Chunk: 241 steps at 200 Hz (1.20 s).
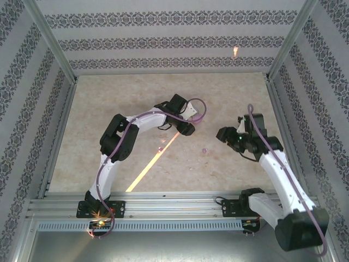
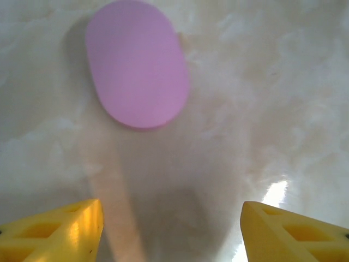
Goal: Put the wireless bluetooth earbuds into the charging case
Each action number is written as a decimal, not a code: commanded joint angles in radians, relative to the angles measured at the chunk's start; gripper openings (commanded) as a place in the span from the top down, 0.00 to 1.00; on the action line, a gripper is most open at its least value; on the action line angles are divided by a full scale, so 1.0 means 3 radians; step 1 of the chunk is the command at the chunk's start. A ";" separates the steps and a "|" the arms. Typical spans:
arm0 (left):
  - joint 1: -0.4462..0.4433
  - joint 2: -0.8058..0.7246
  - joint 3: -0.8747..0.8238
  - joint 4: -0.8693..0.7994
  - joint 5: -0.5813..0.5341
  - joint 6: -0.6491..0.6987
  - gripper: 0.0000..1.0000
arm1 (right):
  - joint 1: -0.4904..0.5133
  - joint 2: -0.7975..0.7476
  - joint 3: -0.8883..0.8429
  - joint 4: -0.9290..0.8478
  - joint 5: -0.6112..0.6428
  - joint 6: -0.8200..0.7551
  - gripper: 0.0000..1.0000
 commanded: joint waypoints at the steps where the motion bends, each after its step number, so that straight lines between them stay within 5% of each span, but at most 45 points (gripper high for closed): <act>1: 0.0054 -0.0213 -0.0056 0.0372 0.0354 -0.0040 0.33 | 0.0063 0.0413 0.0415 0.0011 0.0135 -0.0258 0.43; 40: 0.0052 0.0023 0.0324 0.0208 0.0413 -0.0135 0.32 | 0.0125 0.0867 0.0780 -0.0009 -0.0009 -0.0269 0.41; 171: -0.0044 0.1050 0.1685 -0.0765 0.0250 -0.0050 0.28 | 0.0070 0.0524 0.0411 -0.0138 0.0061 -0.0245 0.40; 241: -0.0084 0.0971 0.1498 -0.0898 -0.0007 -0.0090 0.53 | -0.0090 0.0364 0.0315 -0.0193 -0.0083 -0.0296 0.40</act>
